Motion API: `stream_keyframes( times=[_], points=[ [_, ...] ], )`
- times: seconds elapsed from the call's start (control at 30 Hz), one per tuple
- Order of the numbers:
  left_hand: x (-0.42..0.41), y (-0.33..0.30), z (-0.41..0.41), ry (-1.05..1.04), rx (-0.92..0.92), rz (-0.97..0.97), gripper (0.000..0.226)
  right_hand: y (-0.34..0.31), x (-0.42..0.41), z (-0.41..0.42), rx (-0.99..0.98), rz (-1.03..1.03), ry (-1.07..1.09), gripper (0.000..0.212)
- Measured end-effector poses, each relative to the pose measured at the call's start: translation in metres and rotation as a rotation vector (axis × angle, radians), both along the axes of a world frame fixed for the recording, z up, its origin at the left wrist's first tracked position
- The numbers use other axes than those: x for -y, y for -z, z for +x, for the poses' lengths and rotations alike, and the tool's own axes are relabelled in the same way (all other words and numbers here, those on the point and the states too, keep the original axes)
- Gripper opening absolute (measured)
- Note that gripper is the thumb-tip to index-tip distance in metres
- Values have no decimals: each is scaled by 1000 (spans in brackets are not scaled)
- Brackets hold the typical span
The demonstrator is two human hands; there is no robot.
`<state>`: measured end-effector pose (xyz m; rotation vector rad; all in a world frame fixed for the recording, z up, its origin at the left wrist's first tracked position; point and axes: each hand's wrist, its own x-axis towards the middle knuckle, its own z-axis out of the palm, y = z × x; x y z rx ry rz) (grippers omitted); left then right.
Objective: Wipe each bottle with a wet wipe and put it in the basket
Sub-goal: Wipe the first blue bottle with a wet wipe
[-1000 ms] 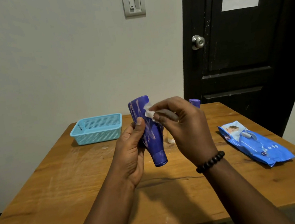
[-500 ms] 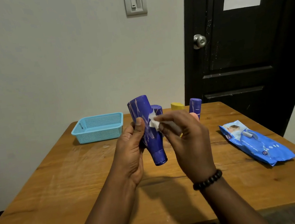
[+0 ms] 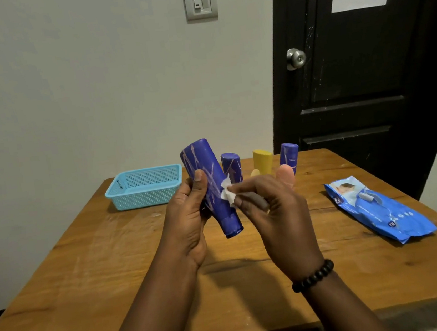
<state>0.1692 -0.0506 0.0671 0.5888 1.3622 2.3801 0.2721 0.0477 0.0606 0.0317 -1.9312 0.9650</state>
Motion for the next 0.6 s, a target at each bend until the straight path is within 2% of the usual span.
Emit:
stream_keyframes(
  times=[0.1,0.2,0.27,0.33,0.43,0.6],
  points=[
    [1,1,-3,-53,61,33,32,13,2,3,43,-85,-31,17],
    [1,3,-2,-98,84,67,37,14,-1,4,-11,-199,13,17],
    [2,5,-2,-120,55,46,27,10,-4,5,-52,-226,56,19],
    [4,7,0,-130,-3,-3,28,5,-7,5,-60,-197,94,21],
    [5,9,4,-102,-88,-63,43,-5,-10,0,-70,-91,137,17],
    [5,13,11,-46,-207,-146,35,-32,-16,-10,-81,121,213,18]
  ],
)
